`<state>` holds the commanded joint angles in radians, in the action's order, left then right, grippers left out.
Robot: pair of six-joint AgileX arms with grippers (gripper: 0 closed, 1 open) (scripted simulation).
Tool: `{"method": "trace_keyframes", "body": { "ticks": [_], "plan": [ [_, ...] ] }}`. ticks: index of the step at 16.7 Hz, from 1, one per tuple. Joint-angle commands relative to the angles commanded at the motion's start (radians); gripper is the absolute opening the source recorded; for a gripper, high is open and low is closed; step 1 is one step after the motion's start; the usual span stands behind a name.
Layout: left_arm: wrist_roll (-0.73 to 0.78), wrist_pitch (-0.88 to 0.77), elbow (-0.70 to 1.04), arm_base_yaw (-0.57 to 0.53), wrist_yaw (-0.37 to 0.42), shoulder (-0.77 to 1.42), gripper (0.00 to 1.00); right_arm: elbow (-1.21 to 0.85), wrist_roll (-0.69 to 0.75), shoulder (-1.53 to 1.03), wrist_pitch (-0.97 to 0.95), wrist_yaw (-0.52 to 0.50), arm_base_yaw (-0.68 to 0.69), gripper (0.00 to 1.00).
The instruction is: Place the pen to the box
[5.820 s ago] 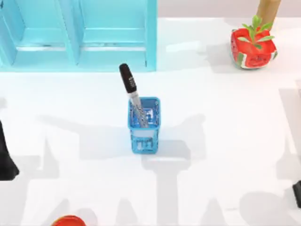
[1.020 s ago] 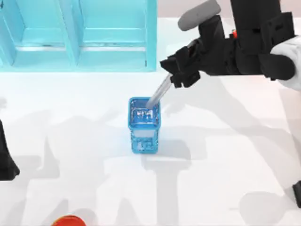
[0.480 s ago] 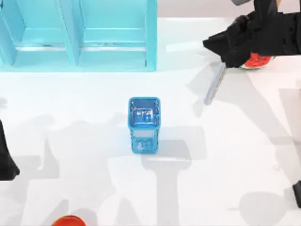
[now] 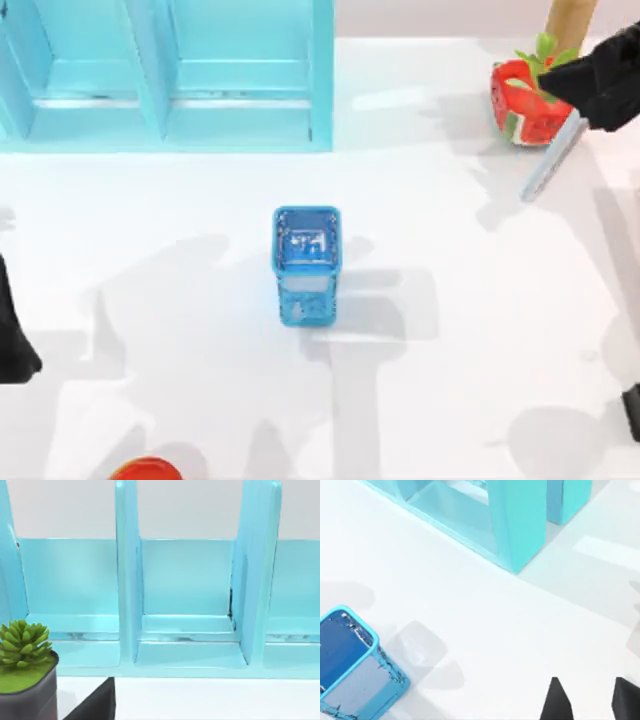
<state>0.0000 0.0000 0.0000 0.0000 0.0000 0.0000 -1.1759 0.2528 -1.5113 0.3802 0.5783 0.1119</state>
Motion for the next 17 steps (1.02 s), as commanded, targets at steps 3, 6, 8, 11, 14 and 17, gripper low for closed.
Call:
{"method": "trace_keyframes", "body": {
  "ticks": [3, 6, 8, 11, 14, 17],
  "plan": [
    [0.000, 0.000, 0.000, 0.000, 0.000, 0.000, 1.00, 0.010, 0.120, 0.069, 0.106, 0.045, -0.234, 0.00],
    [0.000, 0.000, 0.000, 0.000, 0.000, 0.000, 1.00, 0.029, 0.242, 0.151, 0.215, 0.089, -0.481, 0.00],
    [0.000, 0.000, 0.000, 0.000, 0.000, 0.000, 1.00, 0.046, 0.313, 0.203, 0.279, 0.112, -0.612, 0.00],
    [0.000, 0.000, 0.000, 0.000, 0.000, 0.000, 1.00, 0.069, 0.387, 0.260, 0.345, 0.130, -0.730, 0.00],
    [0.000, 0.000, 0.000, 0.000, 0.000, 0.000, 1.00, 0.076, 0.404, 0.275, 0.361, 0.133, -0.756, 0.00],
    [0.000, 0.000, 0.000, 0.000, 0.000, 0.000, 1.00, 0.072, 0.402, 0.270, 0.359, 0.131, -0.752, 0.00]
  ]
}}
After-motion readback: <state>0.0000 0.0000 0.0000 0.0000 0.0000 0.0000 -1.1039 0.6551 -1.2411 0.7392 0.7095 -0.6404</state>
